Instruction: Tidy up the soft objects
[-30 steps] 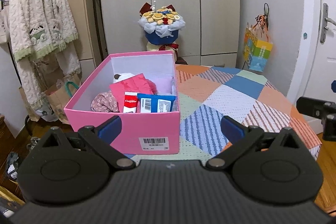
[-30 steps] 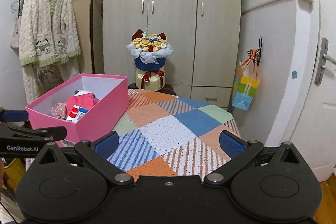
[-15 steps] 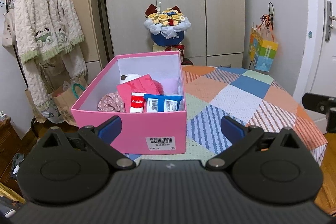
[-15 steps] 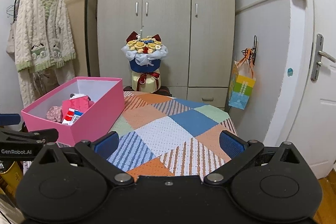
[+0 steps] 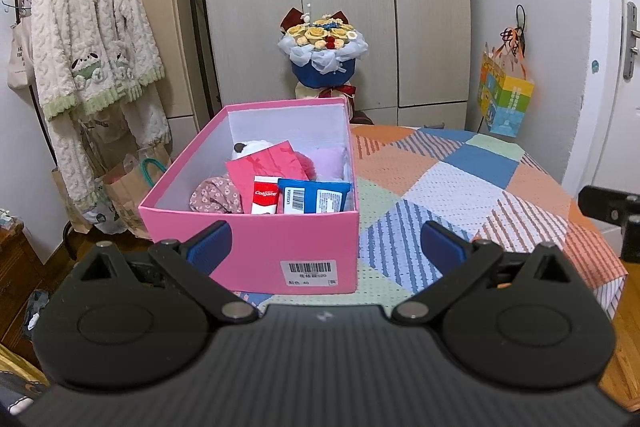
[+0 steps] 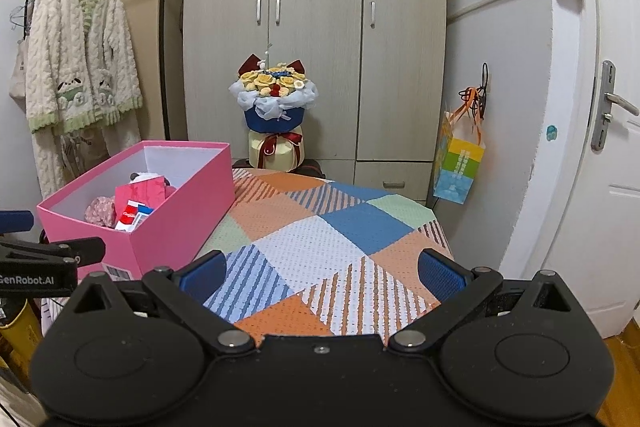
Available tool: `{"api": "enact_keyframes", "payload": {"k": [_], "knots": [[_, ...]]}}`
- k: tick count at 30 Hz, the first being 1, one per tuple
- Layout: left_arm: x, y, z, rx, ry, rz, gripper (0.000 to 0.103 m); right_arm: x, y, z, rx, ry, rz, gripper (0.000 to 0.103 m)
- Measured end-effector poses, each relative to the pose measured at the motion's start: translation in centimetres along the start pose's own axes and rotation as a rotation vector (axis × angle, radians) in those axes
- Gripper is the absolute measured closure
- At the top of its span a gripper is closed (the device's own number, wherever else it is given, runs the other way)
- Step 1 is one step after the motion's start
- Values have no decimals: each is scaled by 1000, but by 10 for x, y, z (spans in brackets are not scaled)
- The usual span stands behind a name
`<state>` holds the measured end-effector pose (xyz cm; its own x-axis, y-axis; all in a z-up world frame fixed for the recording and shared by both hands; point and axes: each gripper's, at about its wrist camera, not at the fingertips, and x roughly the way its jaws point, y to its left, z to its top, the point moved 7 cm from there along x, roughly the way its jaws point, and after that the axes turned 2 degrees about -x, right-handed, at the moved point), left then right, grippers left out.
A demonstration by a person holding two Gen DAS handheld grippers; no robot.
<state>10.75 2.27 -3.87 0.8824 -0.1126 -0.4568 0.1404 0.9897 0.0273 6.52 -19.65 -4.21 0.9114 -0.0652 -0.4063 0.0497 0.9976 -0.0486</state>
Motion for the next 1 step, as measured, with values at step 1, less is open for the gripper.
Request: {"api": "enact_keyframes", "payload": {"k": [1], "knots": [[0, 0, 0, -1, 1, 0, 1, 0, 0, 0, -3, 0, 1, 0]]}}
